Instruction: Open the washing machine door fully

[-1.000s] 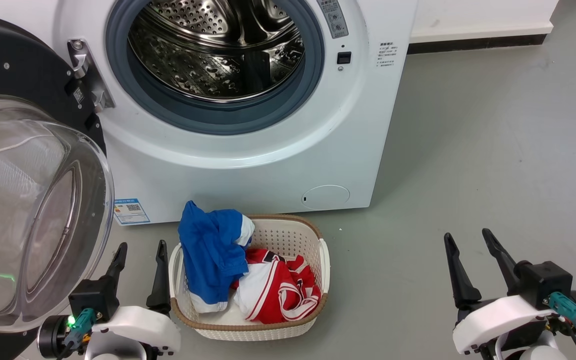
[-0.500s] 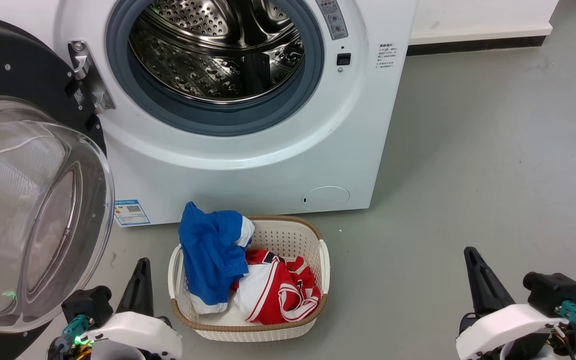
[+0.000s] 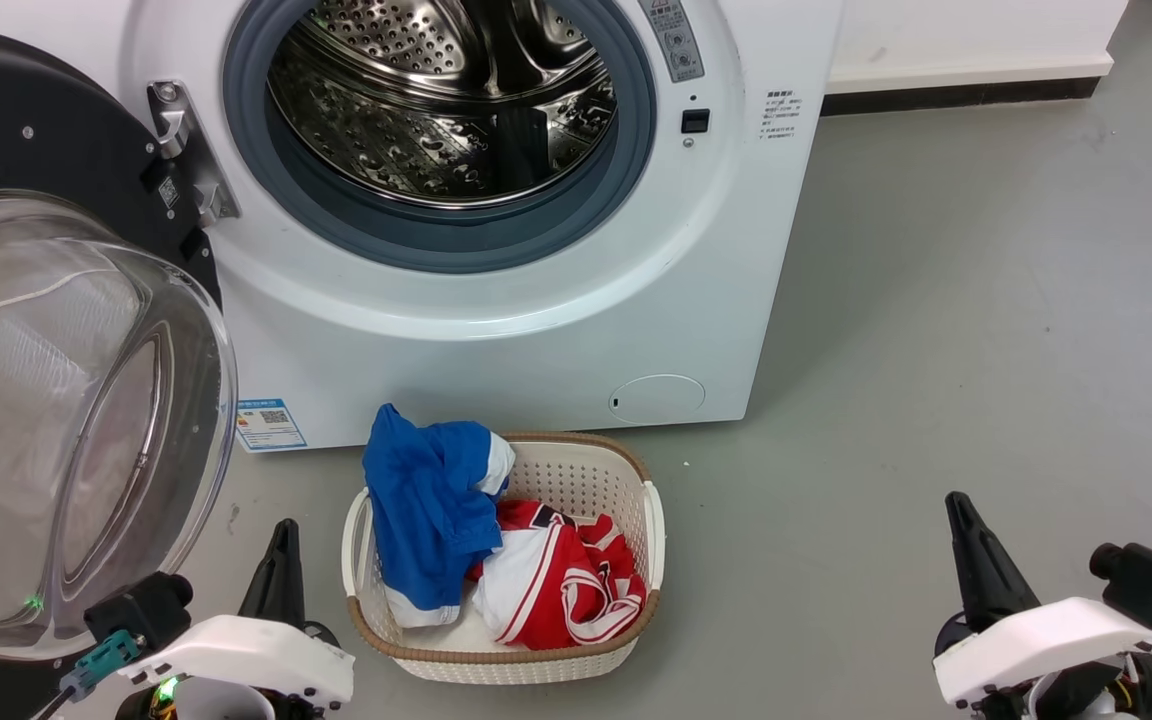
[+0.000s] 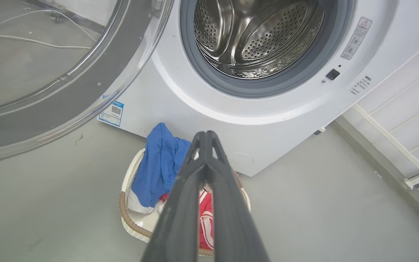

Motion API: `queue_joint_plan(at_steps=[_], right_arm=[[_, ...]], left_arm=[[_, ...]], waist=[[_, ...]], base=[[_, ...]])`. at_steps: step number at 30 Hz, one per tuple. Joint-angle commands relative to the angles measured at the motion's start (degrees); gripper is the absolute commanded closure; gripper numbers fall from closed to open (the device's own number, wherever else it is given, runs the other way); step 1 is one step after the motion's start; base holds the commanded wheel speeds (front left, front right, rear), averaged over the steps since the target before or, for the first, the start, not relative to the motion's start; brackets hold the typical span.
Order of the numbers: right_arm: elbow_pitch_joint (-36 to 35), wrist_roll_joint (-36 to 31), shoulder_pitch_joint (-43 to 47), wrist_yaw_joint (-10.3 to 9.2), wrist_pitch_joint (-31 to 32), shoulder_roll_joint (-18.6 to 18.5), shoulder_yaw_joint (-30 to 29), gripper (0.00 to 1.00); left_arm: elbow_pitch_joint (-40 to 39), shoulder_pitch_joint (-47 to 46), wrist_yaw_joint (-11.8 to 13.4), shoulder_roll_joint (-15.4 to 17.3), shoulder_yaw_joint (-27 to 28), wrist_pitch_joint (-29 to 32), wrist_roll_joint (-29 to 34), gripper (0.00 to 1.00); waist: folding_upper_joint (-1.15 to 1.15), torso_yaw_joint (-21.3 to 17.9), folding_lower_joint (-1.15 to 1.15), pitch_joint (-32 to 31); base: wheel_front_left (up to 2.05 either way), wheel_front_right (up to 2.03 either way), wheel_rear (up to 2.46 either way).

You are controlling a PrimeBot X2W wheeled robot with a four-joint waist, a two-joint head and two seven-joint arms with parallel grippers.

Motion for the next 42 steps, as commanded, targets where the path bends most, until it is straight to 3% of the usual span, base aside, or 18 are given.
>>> queue_joint_plan(at_steps=[1, 42], right_arm=[[-0.52, 2.98, -1.95, 0.01, 0.35, 0.0, -0.45, 1.0], [1.12, 35.77, -3.8, 0.01, 5.78, 0.42, -3.8, 1.0]], left_arm=[[-1.01, -1.46, -0.61, -0.18, 0.9, 0.64, -2.55, 1.0], [-1.78, -2.22, -5.27, -3.82, 6.68, 8.66, -30.85, 1.0]], waist=[[0.0, 0.08, 0.0, -0.03], [0.0, 1.74, 0.0, -0.67]], base=[[0.0, 0.0, 0.0], [0.0, 0.0, 0.0]])
